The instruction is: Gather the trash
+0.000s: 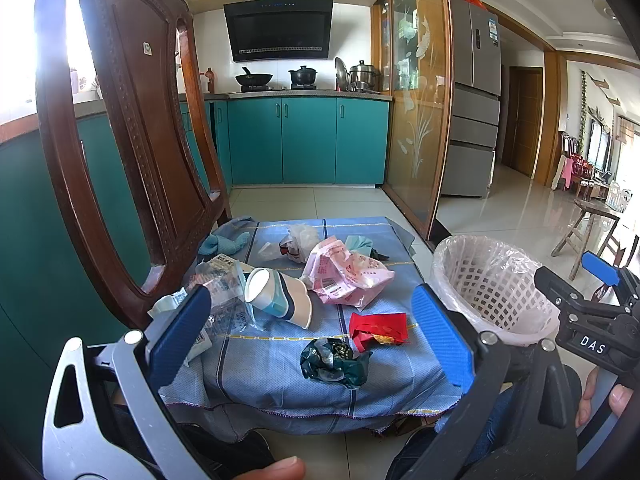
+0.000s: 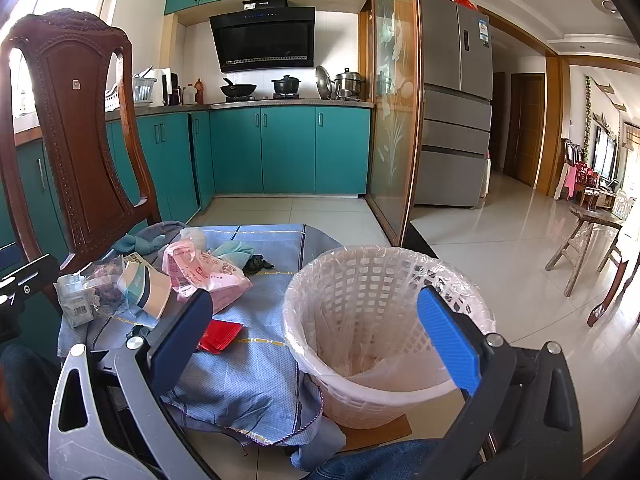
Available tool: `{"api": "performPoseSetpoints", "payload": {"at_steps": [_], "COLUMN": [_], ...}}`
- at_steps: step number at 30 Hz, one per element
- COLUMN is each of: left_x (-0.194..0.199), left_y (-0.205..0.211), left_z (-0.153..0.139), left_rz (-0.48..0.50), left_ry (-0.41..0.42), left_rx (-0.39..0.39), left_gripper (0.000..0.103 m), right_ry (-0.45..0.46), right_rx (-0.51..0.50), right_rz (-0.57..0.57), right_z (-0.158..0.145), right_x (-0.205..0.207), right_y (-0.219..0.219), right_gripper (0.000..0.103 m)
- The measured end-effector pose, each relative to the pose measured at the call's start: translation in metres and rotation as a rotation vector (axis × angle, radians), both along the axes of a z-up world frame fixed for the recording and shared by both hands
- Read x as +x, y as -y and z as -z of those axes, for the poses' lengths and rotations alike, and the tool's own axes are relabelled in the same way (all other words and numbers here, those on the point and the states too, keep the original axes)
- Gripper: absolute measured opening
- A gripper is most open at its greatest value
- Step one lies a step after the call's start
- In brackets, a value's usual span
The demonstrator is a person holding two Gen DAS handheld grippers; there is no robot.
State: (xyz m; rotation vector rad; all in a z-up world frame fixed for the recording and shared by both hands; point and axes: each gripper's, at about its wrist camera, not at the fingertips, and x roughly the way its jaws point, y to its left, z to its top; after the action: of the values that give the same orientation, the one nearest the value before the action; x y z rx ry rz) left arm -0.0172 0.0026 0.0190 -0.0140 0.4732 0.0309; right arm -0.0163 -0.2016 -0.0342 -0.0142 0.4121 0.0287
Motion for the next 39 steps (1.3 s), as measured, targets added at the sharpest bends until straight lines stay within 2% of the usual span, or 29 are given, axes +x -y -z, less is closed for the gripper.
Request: {"api": "performPoseSetpoints", "payload": {"at_steps": [39], "left_x": [-0.0045], "left_y": [0.0016], "left_z": [-0.0007], "left_rz": [0.004], "left_ry": [0.001], "left_rx": [0.004], "left_gripper": [0.1], "right_ry": [0.005], "right_rx": [-0.002], "right_rz": [-0.003], "right_z": [-0.0023], "right_x": [-0.0028], "right_y": [-0.0005], "right_gripper": [0.1]}}
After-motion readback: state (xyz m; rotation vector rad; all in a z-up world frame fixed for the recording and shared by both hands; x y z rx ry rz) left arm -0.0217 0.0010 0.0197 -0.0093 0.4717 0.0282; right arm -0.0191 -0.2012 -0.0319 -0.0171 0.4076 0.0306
